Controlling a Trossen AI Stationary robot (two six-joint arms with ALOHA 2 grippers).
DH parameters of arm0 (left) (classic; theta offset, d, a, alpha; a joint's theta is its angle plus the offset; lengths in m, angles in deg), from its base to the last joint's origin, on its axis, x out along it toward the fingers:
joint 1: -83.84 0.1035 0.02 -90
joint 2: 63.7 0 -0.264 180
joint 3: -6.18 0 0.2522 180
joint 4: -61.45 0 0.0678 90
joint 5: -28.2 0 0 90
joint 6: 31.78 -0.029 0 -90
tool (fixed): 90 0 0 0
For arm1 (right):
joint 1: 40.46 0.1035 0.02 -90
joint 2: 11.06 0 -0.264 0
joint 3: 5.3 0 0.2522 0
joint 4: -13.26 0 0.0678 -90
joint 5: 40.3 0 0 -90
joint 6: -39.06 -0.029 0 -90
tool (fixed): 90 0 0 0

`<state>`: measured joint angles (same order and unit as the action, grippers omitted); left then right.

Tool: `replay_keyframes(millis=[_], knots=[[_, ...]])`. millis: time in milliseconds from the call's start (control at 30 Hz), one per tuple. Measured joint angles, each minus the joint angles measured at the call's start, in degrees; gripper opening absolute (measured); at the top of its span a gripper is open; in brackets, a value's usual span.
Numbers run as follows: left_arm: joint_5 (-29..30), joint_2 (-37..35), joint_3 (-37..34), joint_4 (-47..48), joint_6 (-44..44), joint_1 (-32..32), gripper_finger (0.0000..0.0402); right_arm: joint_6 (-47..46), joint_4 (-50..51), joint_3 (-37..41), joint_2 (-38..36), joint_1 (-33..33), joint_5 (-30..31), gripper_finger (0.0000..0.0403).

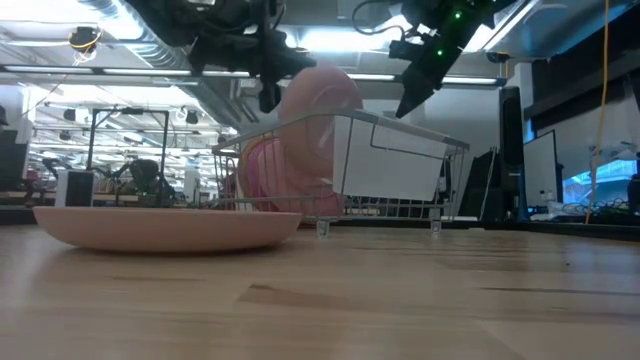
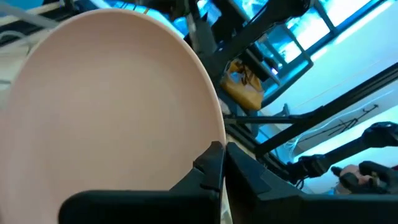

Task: Sort dishes
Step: Put the pink plate into the dish rack

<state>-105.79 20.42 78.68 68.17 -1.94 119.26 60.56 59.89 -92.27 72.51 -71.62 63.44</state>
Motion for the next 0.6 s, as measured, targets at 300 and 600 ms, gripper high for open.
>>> replay_keyframes(millis=[300, 600], knots=[[2.03, 0.14, 0.0, 3.23, -3.71, 0.0, 0.0, 0.0, 0.03, 0.0, 0.0, 0.0, 0.0, 0.0053], [-0.49, 3.97, 0.2, 2.43, -2.76, -0.35, 0.0, 0.0, 0.06, 0.0, 0.0, 0.0, -0.42, 0.0053]])
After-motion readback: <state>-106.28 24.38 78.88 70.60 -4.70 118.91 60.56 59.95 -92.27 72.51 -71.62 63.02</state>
